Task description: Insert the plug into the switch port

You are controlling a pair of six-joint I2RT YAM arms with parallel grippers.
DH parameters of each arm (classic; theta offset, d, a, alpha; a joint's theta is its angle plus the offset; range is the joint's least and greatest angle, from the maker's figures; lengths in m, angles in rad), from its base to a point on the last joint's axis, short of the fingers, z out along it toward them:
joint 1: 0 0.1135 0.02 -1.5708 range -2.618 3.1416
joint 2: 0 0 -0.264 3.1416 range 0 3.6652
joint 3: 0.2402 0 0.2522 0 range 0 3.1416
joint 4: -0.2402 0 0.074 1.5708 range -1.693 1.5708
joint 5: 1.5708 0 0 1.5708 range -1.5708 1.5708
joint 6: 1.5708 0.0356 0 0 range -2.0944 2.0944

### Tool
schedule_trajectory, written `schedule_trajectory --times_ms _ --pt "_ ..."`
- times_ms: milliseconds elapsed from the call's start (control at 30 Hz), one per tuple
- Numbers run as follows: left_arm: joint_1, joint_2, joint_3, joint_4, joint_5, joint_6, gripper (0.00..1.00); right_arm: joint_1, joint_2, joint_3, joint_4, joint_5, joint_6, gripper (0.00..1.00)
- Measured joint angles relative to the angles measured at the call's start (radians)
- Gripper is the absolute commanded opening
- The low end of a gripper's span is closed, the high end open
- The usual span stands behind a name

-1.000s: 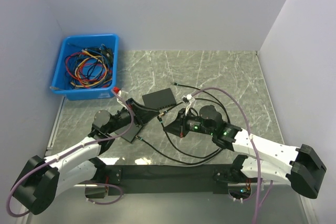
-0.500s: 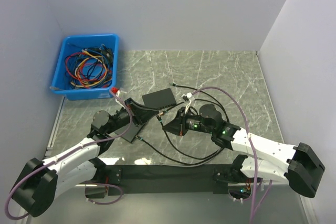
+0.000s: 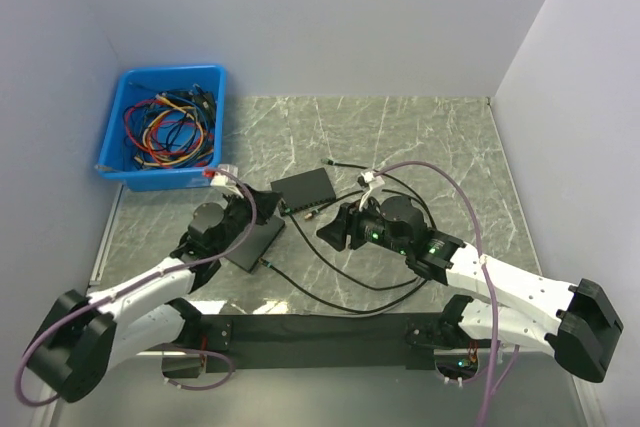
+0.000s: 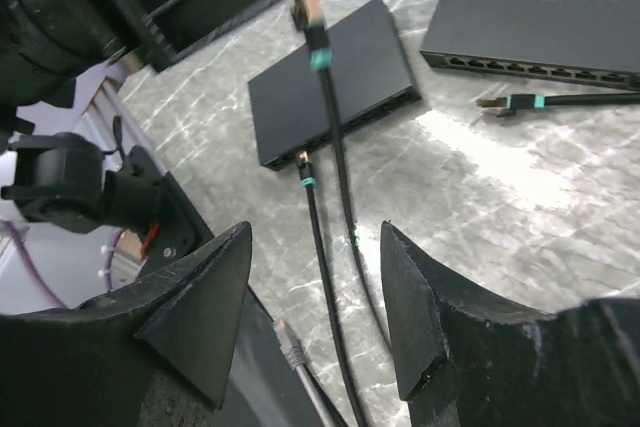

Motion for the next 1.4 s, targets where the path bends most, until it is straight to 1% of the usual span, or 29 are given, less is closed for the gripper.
schedule_trajectory --times_ms 100,167,267,367,433,467,500,567,633,767,867,933,1167,1333,1400 --pt "0.015 0.09 -0.018 0.135 -0.092 0.083 0.01 0.0 0.0 0.0 -0.005 0.018 0.0 0.61" --pt "0.058 0.169 -0.011 0.201 -0.098 0.111 0.01 0.0 0.0 -0.001 -0.005 0.026 0.0 0.61" --pt "0.226 0.375 0.071 0.298 -0.005 0.093 0.01 0.0 0.0 -0.005 -0.006 0.036 0.0 0.61" --pt "0.428 0.637 0.201 0.423 0.182 -0.01 0.01 0.0 0.0 -0.007 -0.021 0.05 -0.001 0.61" --pt "0.533 0.825 0.296 0.562 0.331 -0.112 0.01 0.0 -0.005 -0.008 -0.031 0.059 -0.004 0.61" --pt "0.554 0.884 0.327 0.61 0.368 -0.155 0.01 0.0 -0.01 -0.01 -0.035 0.066 -0.005 0.61" --pt "0.575 0.947 0.348 0.702 0.432 -0.193 0.01 0.0 -0.018 -0.011 -0.036 0.071 -0.007 0.61" --pt "0.592 1.01 0.353 0.826 0.507 -0.251 0.01 0.0 -0.034 -0.013 -0.042 0.084 -0.016 0.61" --pt "0.6 1.04 0.356 0.909 0.552 -0.287 0.01 0.0 -0.039 -0.013 -0.045 0.093 -0.025 0.61" --pt "0.605 1.057 0.375 0.925 0.605 -0.317 0.01 0.0 -0.039 -0.013 -0.068 0.103 -0.043 0.61" --pt "0.576 1.106 0.464 0.914 0.629 -0.333 0.01 0.0 -0.039 -0.013 -0.073 0.108 -0.052 0.61" --pt "0.565 1.128 0.484 0.899 0.617 -0.317 0.01 0.0 -0.039 -0.014 -0.072 0.11 -0.055 0.61" --pt "0.551 1.128 0.5 0.859 0.576 -0.266 0.01 0.0 -0.039 -0.031 -0.068 0.11 -0.059 0.61" --pt "0.535 1.15 0.563 0.764 0.577 -0.264 0.01 0.0 -0.041 -0.035 -0.066 0.111 -0.066 0.61" --pt "0.533 1.16 0.563 0.731 0.571 -0.271 0.01 0.0 -0.044 -0.038 -0.067 0.111 -0.068 0.61"
